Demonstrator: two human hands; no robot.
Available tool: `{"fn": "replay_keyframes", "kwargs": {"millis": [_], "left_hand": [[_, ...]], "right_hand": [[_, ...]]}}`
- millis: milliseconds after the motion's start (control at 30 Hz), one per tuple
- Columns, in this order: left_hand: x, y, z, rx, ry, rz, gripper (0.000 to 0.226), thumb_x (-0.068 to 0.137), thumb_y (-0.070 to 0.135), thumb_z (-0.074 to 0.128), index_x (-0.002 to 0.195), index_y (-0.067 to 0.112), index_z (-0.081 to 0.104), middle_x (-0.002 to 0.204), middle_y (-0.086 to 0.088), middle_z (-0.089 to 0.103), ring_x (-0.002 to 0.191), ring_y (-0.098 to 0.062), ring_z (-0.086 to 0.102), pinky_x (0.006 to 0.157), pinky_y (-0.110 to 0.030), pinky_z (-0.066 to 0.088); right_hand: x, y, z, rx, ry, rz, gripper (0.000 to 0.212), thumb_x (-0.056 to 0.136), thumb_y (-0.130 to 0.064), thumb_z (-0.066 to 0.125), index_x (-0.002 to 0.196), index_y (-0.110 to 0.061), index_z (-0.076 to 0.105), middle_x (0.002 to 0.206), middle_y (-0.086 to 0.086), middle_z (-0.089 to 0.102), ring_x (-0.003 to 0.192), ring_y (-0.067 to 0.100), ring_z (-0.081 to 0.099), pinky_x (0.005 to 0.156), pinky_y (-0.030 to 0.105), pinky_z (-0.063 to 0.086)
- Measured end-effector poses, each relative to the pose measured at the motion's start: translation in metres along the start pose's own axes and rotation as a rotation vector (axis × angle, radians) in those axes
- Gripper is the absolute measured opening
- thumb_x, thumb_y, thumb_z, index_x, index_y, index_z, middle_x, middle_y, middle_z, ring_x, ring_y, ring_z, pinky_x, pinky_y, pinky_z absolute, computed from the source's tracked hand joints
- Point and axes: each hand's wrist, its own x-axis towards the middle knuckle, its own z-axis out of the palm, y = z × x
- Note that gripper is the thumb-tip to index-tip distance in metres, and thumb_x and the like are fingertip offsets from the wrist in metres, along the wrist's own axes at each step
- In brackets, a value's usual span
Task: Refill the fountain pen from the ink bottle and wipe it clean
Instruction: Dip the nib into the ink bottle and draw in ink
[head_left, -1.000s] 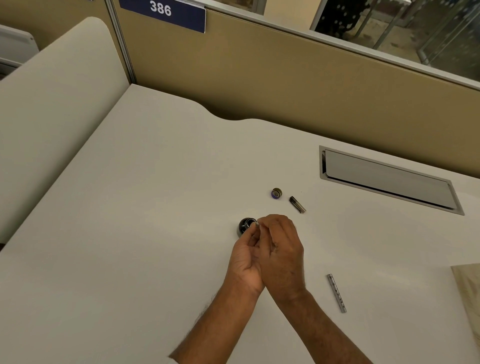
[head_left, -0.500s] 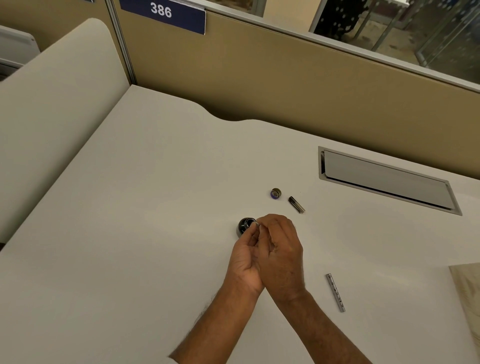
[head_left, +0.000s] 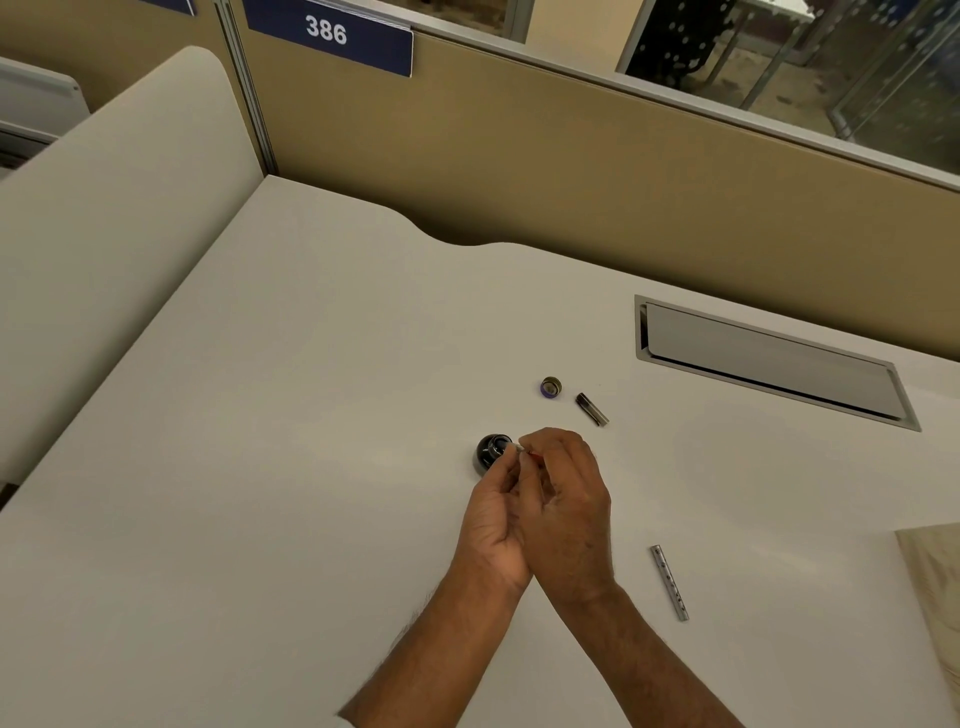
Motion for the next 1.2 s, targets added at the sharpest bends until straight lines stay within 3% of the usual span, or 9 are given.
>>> {"fn": "replay_keyframes", "kwargs": {"millis": [133,267,367,533,733,1033,1200], "left_hand": [[0.003,0.0,-0.005,0.031,-0.009,0.019,0.029,0.096,0.017,0.066,0.122,0.005,0.066,0.104,-0.01,0.07,0.1,-0.02,0.068,0.1,-0.029,0.052],[0.007,0.0,-0.011,0.062,-0.028,0.049,0.058,0.086,0.012,0.077,0.141,0.011,0.058,0.114,-0.008,0.069,0.112,-0.018,0.066,0.099,-0.031,0.053],[0.008,-0.001,-0.013,0.089,-0.036,0.072,0.065,0.082,0.011,0.081,0.142,0.01,0.057,0.115,-0.008,0.07,0.114,-0.018,0.065,0.103,-0.031,0.051],[0.007,-0.005,-0.012,0.197,0.025,0.149,0.051,0.089,0.011,0.073,0.137,0.003,0.06,0.111,-0.012,0.07,0.114,-0.022,0.065,0.105,-0.033,0.05],[-0.003,-0.01,-0.005,0.318,0.065,0.218,0.029,0.088,0.011,0.072,0.115,0.0,0.07,0.098,-0.014,0.075,0.092,-0.023,0.075,0.077,-0.032,0.062],[-0.011,-0.01,-0.004,0.493,0.119,0.337,0.015,0.096,0.01,0.066,0.103,0.0,0.075,0.094,-0.015,0.078,0.086,-0.021,0.077,0.084,-0.033,0.058],[-0.012,-0.009,-0.007,0.651,0.14,0.402,0.015,0.095,0.011,0.068,0.098,0.001,0.079,0.102,-0.02,0.077,0.099,-0.029,0.074,0.099,-0.041,0.054]], "right_hand": [[-0.001,0.0,-0.004,0.011,-0.018,0.003,0.018,0.091,0.005,0.063,0.099,-0.009,0.071,0.098,-0.002,0.066,0.094,0.01,0.061,0.084,0.022,0.053],[-0.003,-0.001,-0.007,0.015,-0.025,0.006,0.02,0.09,0.007,0.063,0.098,-0.01,0.07,0.097,-0.003,0.065,0.093,0.01,0.061,0.083,0.02,0.052],[-0.004,0.0,-0.009,0.014,-0.027,0.013,0.02,0.09,0.007,0.063,0.099,-0.01,0.07,0.097,-0.003,0.065,0.093,0.011,0.061,0.083,0.02,0.052],[-0.007,0.003,-0.013,0.028,-0.037,0.025,0.019,0.091,0.005,0.062,0.098,-0.012,0.069,0.098,-0.004,0.065,0.093,0.012,0.061,0.082,0.024,0.054],[-0.011,0.004,-0.016,0.059,-0.037,0.067,0.018,0.092,0.002,0.062,0.098,-0.013,0.069,0.097,-0.005,0.064,0.094,0.011,0.062,0.082,0.022,0.053],[-0.015,0.002,-0.017,0.113,-0.039,0.121,0.019,0.092,0.002,0.062,0.096,-0.015,0.069,0.096,-0.007,0.064,0.093,0.01,0.063,0.081,0.017,0.051],[-0.018,0.004,-0.018,0.144,-0.038,0.16,0.02,0.092,0.002,0.062,0.096,-0.017,0.069,0.095,-0.009,0.064,0.093,0.011,0.062,0.079,0.016,0.051]]}}
